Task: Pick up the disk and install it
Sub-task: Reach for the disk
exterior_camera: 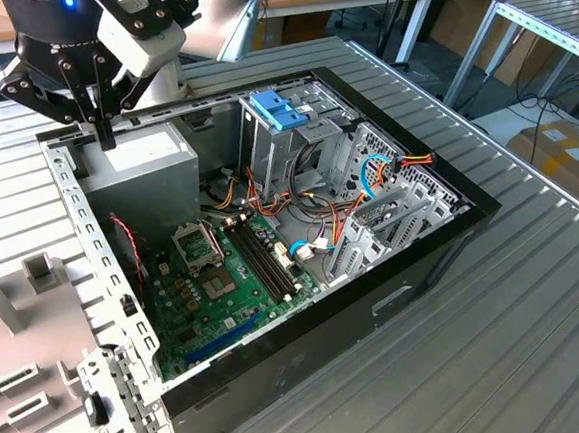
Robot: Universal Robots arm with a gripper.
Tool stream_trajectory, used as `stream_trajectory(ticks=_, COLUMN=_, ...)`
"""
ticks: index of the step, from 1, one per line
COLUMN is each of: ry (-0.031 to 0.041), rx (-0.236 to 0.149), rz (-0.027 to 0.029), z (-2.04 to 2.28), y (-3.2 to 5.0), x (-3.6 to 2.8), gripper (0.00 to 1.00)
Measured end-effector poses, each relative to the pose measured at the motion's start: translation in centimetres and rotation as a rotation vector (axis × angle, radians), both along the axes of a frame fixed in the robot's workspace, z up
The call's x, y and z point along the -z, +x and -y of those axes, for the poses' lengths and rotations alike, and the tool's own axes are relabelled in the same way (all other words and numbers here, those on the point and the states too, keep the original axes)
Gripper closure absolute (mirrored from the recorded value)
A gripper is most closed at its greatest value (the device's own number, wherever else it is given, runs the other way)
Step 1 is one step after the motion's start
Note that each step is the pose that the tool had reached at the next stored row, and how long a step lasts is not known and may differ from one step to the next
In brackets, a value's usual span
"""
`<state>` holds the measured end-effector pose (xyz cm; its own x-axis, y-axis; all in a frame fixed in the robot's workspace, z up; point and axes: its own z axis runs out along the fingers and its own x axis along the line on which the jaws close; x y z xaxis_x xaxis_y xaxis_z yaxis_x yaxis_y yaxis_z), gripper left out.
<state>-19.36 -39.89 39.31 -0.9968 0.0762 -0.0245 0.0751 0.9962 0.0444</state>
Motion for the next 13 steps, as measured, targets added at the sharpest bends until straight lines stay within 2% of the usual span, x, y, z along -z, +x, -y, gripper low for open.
stream_trajectory(ticks=13, ry=0.0000, rx=0.000, rz=0.0000, z=0.00, y=-0.91, x=0.00, gripper=0.89)
